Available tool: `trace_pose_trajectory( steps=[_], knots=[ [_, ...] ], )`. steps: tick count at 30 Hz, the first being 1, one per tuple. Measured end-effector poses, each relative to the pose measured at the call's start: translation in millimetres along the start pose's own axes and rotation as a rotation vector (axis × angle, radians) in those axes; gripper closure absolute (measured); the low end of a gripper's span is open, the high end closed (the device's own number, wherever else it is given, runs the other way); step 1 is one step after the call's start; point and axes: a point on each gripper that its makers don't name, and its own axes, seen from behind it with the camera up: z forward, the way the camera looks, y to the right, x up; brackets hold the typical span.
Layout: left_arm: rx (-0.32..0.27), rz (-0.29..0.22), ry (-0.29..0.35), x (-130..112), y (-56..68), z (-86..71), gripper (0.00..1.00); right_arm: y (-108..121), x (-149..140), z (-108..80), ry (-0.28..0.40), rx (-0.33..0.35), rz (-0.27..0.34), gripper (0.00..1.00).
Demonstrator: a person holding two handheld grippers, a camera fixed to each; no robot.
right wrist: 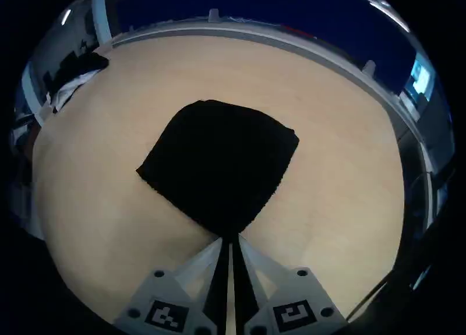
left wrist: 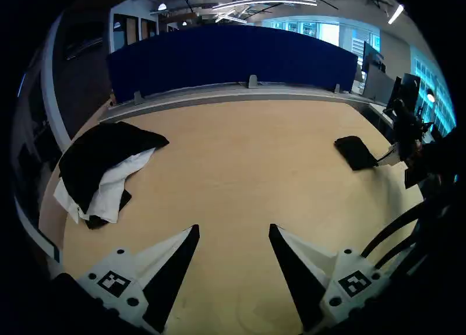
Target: Fold towel
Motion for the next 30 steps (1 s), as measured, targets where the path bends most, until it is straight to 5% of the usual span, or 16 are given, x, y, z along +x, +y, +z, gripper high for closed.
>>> trace_pose_trajectory(
  steps=[11,13,15,17,27,30],
  knots=[
    [-0.004,0.001,-0.001,-1,2.7,0.9,0.12,6,1,-1.8,0.002,-0.023,0.004,0.92],
    [-0.004,0.002,0.0,-1,2.9,0.9,0.11,6,1,-1.7,0.005,-0.027,0.003,0.86],
    [-0.004,0.004,0.001,0,2.9,0.7,0.11,7,2,-2.2,0.012,-0.032,0.004,0.67],
    [-0.004,0.003,0.002,0,2.3,0.5,0.11,8,2,-3.0,0.016,-0.034,0.008,0.57],
    [-0.007,0.005,0.005,1,3.0,-1.9,0.12,7,-4,-9.0,0.016,-0.042,-0.004,0.33],
    [-0.01,0.005,0.006,2,3.8,-3.2,0.12,5,-3,-11.3,0.021,-0.027,-0.002,0.16]
  ],
)
